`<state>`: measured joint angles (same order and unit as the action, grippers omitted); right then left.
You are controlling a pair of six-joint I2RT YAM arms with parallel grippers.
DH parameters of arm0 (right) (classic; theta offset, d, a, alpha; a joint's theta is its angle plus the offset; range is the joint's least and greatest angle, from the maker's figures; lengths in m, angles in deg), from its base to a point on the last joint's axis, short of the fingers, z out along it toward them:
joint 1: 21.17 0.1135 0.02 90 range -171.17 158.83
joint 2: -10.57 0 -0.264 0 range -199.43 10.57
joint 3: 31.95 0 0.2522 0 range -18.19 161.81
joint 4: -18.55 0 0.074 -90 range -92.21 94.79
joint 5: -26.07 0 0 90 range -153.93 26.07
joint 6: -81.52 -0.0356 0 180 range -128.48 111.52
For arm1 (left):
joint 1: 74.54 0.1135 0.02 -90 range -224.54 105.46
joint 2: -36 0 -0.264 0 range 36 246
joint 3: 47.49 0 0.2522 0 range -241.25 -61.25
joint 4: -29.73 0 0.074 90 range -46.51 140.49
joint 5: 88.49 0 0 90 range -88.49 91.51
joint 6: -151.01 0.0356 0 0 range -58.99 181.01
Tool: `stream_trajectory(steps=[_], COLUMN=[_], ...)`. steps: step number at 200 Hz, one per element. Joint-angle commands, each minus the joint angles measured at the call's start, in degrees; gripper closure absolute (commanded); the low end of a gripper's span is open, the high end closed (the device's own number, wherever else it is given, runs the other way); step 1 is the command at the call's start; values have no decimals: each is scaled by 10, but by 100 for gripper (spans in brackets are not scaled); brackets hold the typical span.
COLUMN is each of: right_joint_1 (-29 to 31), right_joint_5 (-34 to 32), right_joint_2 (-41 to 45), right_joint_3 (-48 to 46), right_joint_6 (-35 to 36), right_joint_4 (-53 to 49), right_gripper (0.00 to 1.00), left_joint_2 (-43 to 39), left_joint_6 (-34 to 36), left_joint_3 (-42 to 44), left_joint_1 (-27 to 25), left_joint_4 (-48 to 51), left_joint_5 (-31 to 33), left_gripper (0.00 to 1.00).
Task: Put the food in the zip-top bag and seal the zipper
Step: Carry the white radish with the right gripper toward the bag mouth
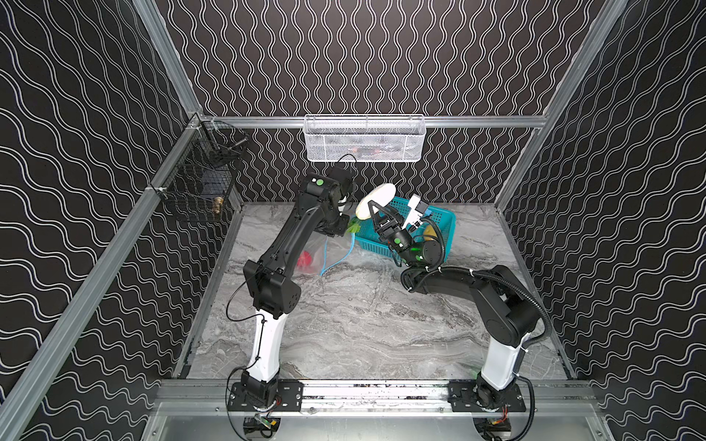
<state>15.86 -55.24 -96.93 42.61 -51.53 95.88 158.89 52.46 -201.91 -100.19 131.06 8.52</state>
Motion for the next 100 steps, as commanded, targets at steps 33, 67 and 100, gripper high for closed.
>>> stream_trajectory(steps=[33,67,100], right_joint_1=[10,12,21], right_joint_5=[4,18,25], right_joint_2=[-33,-59,-79], right_joint_3=[14,28,44], right_joint_6=[-21,-44,-46], right_joint_4=[80,81,82], right_gripper=[69,69,70], left_joint_2=[-12,-16,-19], left_joint_6=[13,15,15], left_joint_3=[-5,-5,-5], left_joint_1=[13,16,17], left_joint_4=[8,7,7], left_joint_5=[-22,-27,-27], left_gripper=[100,100,100])
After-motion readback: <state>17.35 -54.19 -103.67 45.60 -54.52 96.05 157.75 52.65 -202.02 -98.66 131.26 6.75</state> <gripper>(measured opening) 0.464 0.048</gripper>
